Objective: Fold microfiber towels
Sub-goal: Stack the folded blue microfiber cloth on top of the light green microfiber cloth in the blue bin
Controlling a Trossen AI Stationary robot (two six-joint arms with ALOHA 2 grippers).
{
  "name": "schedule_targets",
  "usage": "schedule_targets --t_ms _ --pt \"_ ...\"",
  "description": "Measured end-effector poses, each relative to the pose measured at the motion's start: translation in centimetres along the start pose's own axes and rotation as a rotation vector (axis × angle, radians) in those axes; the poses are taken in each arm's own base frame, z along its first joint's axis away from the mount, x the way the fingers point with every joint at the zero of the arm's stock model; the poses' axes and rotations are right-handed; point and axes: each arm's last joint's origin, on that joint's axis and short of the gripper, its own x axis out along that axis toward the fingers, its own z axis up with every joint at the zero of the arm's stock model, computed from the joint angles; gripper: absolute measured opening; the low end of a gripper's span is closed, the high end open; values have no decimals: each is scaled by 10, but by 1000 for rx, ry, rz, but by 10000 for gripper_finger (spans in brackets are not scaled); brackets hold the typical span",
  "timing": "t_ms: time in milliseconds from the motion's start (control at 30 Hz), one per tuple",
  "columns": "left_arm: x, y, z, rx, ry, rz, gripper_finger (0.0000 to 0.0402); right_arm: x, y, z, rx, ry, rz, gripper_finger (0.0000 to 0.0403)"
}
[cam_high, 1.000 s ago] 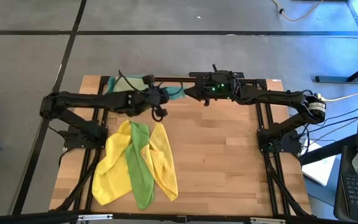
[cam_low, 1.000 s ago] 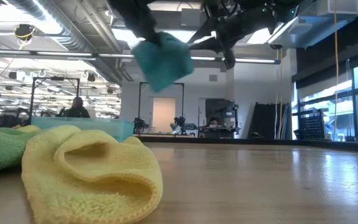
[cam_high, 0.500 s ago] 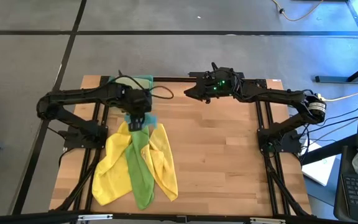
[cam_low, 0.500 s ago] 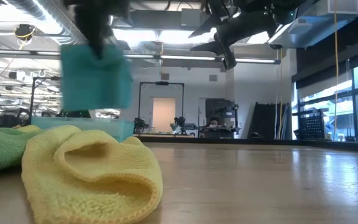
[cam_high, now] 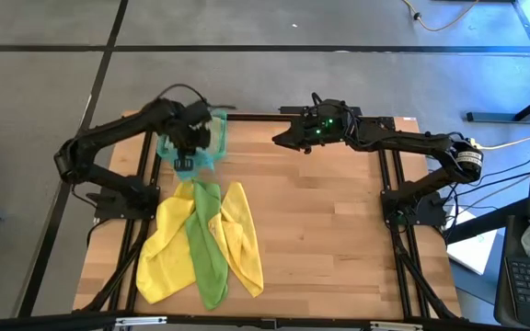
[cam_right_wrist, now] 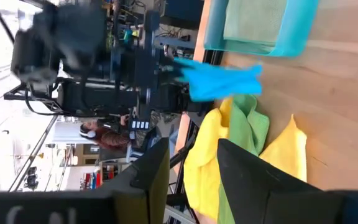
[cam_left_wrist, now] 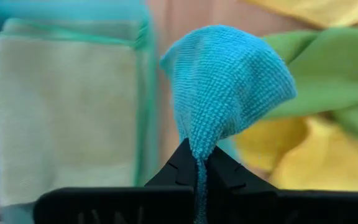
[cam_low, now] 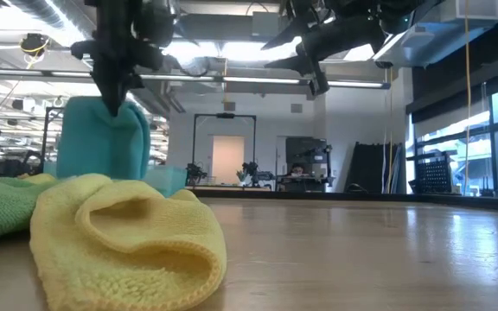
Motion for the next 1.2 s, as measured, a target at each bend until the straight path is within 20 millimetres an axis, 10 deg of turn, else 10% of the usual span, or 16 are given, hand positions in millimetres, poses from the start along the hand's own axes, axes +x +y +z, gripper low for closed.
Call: schedule_targets --t_ms 567,1200 --pt "56 88 -15 -10 104 4 0 0 0 -1 -36 25 8 138" --pt "83 127 -5 -143 89 88 0 0 1 -2 -34 72 24 138"
